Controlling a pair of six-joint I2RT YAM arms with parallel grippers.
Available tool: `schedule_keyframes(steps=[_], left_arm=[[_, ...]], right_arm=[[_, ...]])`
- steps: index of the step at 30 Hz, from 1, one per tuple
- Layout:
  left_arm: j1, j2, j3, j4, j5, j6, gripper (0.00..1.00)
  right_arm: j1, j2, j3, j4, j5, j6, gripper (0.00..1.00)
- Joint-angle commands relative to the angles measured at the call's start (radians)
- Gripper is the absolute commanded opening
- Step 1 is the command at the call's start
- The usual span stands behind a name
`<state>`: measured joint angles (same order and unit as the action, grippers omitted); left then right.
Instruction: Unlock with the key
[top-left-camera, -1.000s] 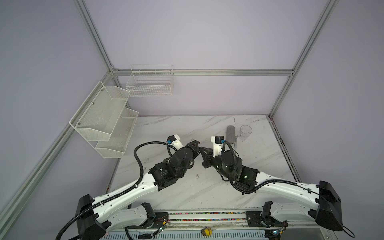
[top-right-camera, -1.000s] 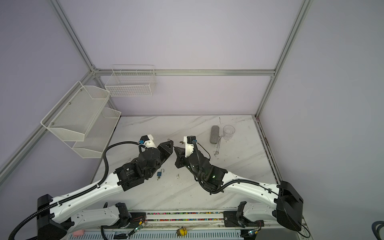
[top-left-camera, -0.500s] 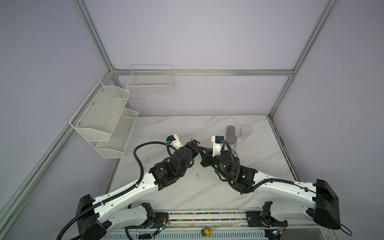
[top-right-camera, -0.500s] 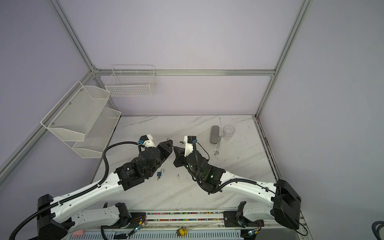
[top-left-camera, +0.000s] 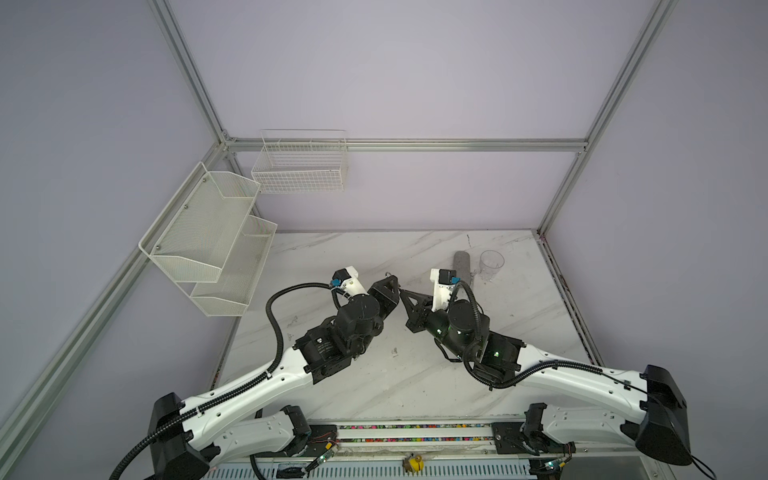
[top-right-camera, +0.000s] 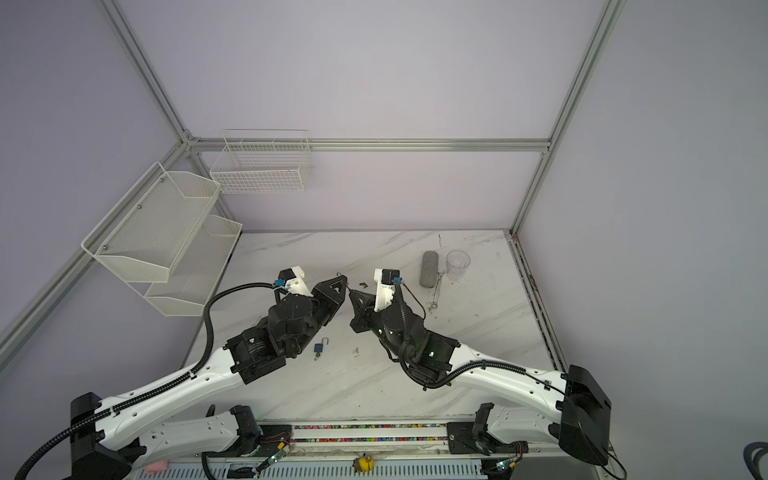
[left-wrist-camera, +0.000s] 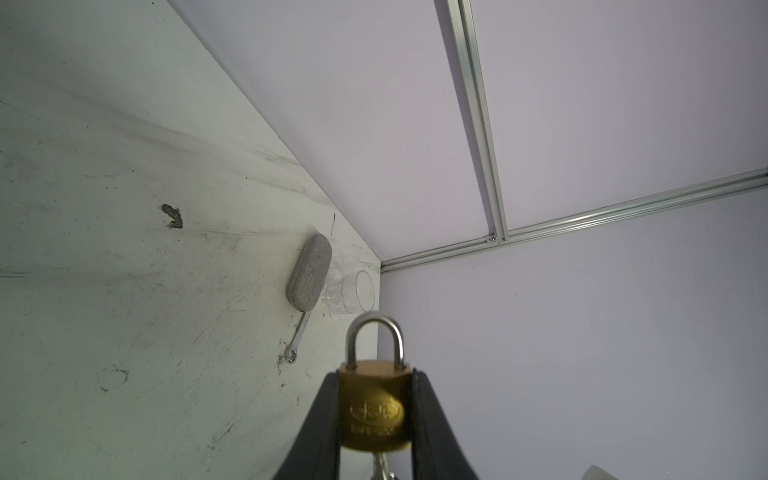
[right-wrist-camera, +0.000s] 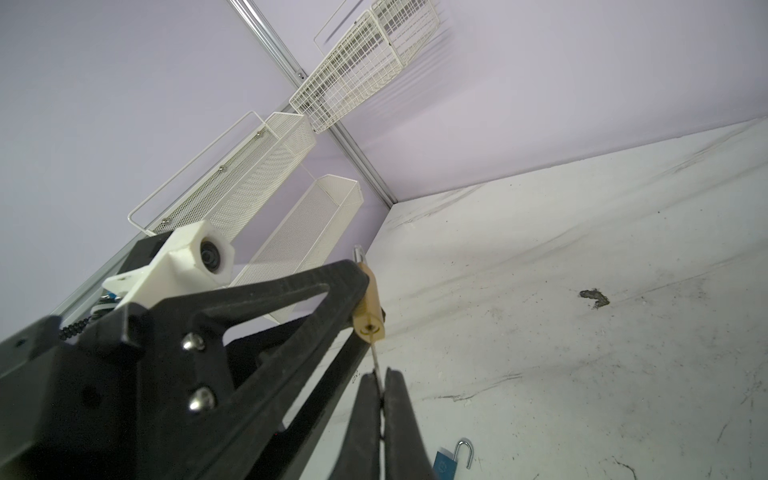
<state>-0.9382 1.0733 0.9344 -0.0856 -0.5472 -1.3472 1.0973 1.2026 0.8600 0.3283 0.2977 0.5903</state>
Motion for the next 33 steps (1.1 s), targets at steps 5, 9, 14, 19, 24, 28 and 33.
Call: schedule_keyframes(steps=[5, 9, 14, 19, 24, 28, 33], left_arm=[[-0.009, 0.029, -0.002, 0.073, 0.060, 0.008, 0.00], [-0.012, 0.057, 0.023, 0.051, 0.117, 0.008, 0.00], [-0.036, 0.091, 0.056, 0.051, 0.187, -0.003, 0.00], [-0.051, 0.086, 0.057, 0.072, 0.221, -0.018, 0.00], [-0.052, 0.093, 0.073, 0.042, 0.242, -0.012, 0.00], [-0.054, 0.095, 0.090, -0.003, 0.251, 0.003, 0.00], [-0.052, 0.102, 0.090, -0.036, 0.273, 0.009, 0.00]], right_arm=[[0.016, -0.020, 0.007, 0.049, -0.018, -0.093, 0.00], [0.016, -0.006, 0.011, 0.122, -0.077, -0.192, 0.00], [0.016, 0.036, 0.039, 0.180, -0.129, -0.271, 0.00], [-0.014, 0.036, 0.046, 0.242, -0.265, -0.134, 0.00], [-0.045, 0.017, 0.069, 0.251, -0.312, -0.041, 0.00], [-0.040, 0.010, 0.082, 0.193, -0.204, -0.226, 0.00], [-0.037, 0.042, 0.079, 0.234, -0.230, -0.393, 0.00]])
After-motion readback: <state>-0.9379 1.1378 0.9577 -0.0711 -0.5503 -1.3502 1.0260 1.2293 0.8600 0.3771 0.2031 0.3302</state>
